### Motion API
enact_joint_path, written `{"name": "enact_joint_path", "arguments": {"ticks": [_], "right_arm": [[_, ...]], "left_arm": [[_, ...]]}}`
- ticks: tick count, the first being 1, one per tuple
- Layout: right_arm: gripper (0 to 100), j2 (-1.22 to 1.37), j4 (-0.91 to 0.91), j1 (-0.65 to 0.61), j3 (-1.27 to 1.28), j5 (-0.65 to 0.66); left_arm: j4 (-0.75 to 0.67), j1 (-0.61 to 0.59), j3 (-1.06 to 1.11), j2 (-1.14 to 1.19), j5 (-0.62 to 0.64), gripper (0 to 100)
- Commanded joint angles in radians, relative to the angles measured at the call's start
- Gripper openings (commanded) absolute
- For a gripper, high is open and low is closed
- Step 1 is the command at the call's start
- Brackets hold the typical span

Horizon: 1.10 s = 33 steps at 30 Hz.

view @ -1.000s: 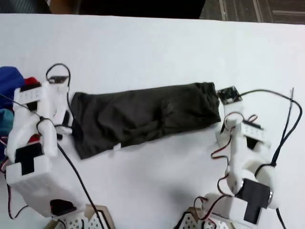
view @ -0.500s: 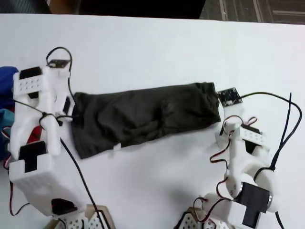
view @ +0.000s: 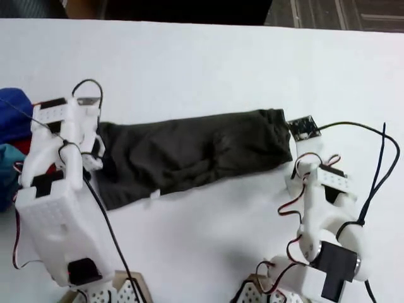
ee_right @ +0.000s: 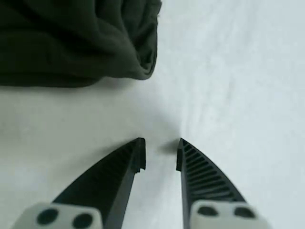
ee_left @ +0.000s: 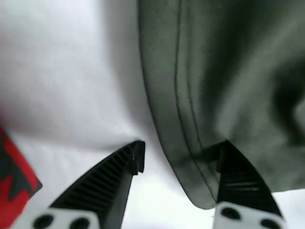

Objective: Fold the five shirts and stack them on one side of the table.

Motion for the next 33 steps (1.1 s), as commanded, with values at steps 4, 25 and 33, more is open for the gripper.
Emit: {"name": "enact_joint_path", "arguments": {"ticks": [4, 25, 33], "right_arm": [[12.1, -0.042, -0.025, 0.007, 0.000, -0.006], [12.0, -0.044, -0.030, 0.010, 0.000, -0.012], [12.0, -0.047, -0.045, 0.018, 0.000, -0.058]], "left_arm": [[0.066, 0.006, -0.137, 0.120, 0.006, 16], [0.331, -0.097, -0.581, 0.187, -0.130, 3], [0.334, 0.129, -0.395, -0.115, -0.101, 3]]}}
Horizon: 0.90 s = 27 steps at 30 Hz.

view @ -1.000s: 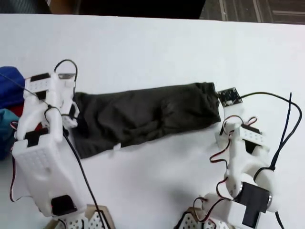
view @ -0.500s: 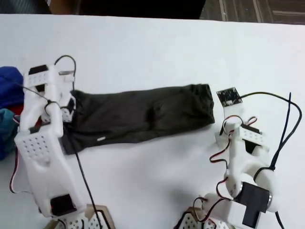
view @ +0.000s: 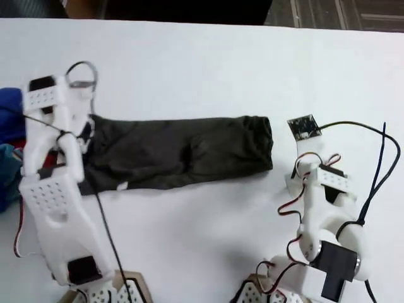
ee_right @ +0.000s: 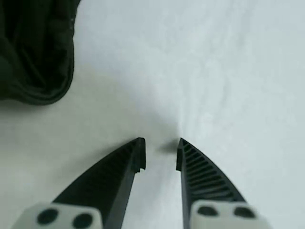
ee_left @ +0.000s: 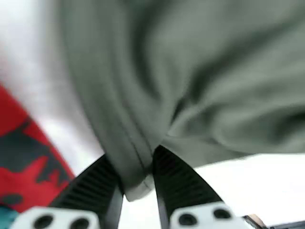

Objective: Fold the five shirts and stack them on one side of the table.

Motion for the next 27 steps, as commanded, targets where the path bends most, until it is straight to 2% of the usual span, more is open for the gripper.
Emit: {"name": "enact_joint_path", "arguments": {"ticks": [1, 6, 12, 18, 24, 27], "right_arm": [[12.0, -0.045, -0.039, 0.030, 0.000, -0.057], [12.0, -0.047, -0.073, 0.085, -0.002, -0.138], [12.0, -0.047, -0.094, 0.128, -0.005, -0.203], [12.0, -0.044, -0.107, 0.137, -0.006, -0.213], [12.0, -0.044, -0.107, 0.139, -0.006, -0.213], [12.0, -0.044, -0.107, 0.139, -0.006, -0.213]], "left_arm": [[0.017, 0.146, 0.067, -0.250, 0.009, 3], [0.014, 0.374, 0.094, -0.460, 0.003, 3], [-0.041, 0.582, -0.018, -0.465, 0.008, 3], [-0.163, 0.703, -0.131, -0.359, 0.003, 3], [-0.146, 0.852, -0.311, -0.161, 0.006, 3], [-0.147, 0.887, -0.398, -0.048, 0.008, 3]]}}
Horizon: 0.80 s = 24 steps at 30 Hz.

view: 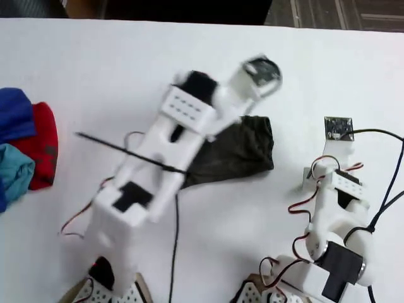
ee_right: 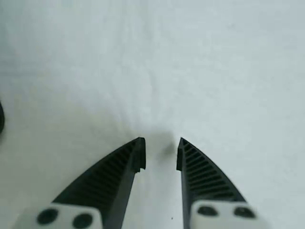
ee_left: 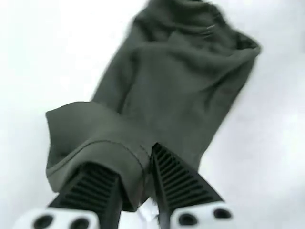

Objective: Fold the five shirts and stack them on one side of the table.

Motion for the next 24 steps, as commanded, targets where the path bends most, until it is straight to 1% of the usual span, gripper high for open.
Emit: {"name": "enact_joint_path", "arguments": {"ticks": [1, 5, 9, 11, 14, 15, 17, 21, 24], "right_arm": [[12.0, -0.044, -0.015, 0.012, -0.006, -0.008], [12.0, -0.042, -0.015, 0.010, -0.006, -0.008], [12.0, -0.042, -0.015, 0.007, -0.006, -0.008], [11.9, -0.042, -0.015, 0.007, -0.006, -0.008], [11.9, -0.042, -0.015, 0.005, -0.006, -0.006], [11.9, -0.042, -0.015, 0.005, -0.006, -0.006], [11.9, -0.042, -0.015, 0.005, -0.006, -0.006], [11.9, -0.042, -0.015, 0.005, -0.005, -0.006], [11.9, -0.042, -0.015, 0.004, -0.005, -0.006]], "left_arm": [[-0.005, 0.037, -0.139, 0.100, 0.006, 3], [0.038, 0.044, -0.269, 0.222, 0.005, 3], [0.095, 0.043, -0.420, 0.295, 0.006, 3], [0.115, 0.040, -0.487, 0.313, 0.003, 9], [0.140, 0.038, -0.549, 0.322, 0.008, 25], [0.146, 0.037, -0.565, 0.319, 0.009, 28], [0.152, 0.018, -0.591, 0.313, 0.009, 28], [0.152, -0.097, -0.648, 0.256, 0.009, 25], [0.157, -0.249, -0.651, 0.190, 0.009, 25]]}}
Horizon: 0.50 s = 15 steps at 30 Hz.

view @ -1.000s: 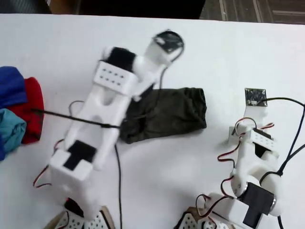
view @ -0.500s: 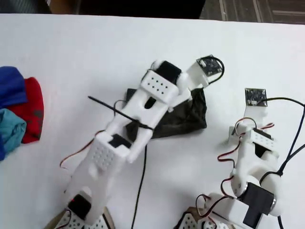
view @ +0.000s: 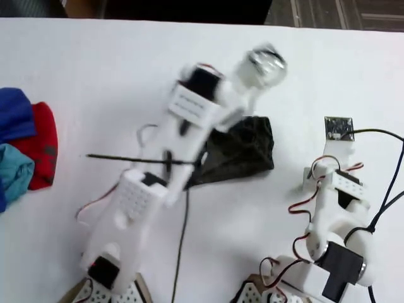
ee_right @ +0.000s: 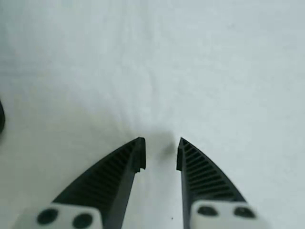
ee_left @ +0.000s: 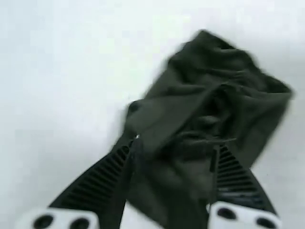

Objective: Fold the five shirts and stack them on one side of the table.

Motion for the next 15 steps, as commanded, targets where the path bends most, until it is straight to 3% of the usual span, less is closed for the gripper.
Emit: {"name": "enact_joint_path", "arguments": {"ticks": [1, 3, 6, 7, 8, 15], "right_arm": [[11.9, -0.042, -0.016, 0.001, -0.005, -0.006], [11.9, -0.041, -0.016, -0.019, -0.002, 0.000], [3.8, -0.041, -0.016, -0.028, 0.002, 0.002], [0.7, -0.041, -0.016, -0.027, 0.002, 0.002], [2.9, -0.041, -0.013, -0.027, 0.002, 0.002], [2.2, -0.041, -0.012, -0.033, 0.002, 0.002]], "left_arm": [[0.021, -0.201, -0.044, -0.143, 0.009, 25], [0.021, -0.336, -0.035, -0.183, 0.009, 23], [0.021, -0.529, 0.044, -0.250, 0.011, 3], [0.021, -0.586, 0.093, -0.273, 0.011, 1], [0.021, -0.638, 0.148, -0.298, 0.011, 5], [0.012, -0.948, 0.596, -0.436, 0.008, 3]]}}
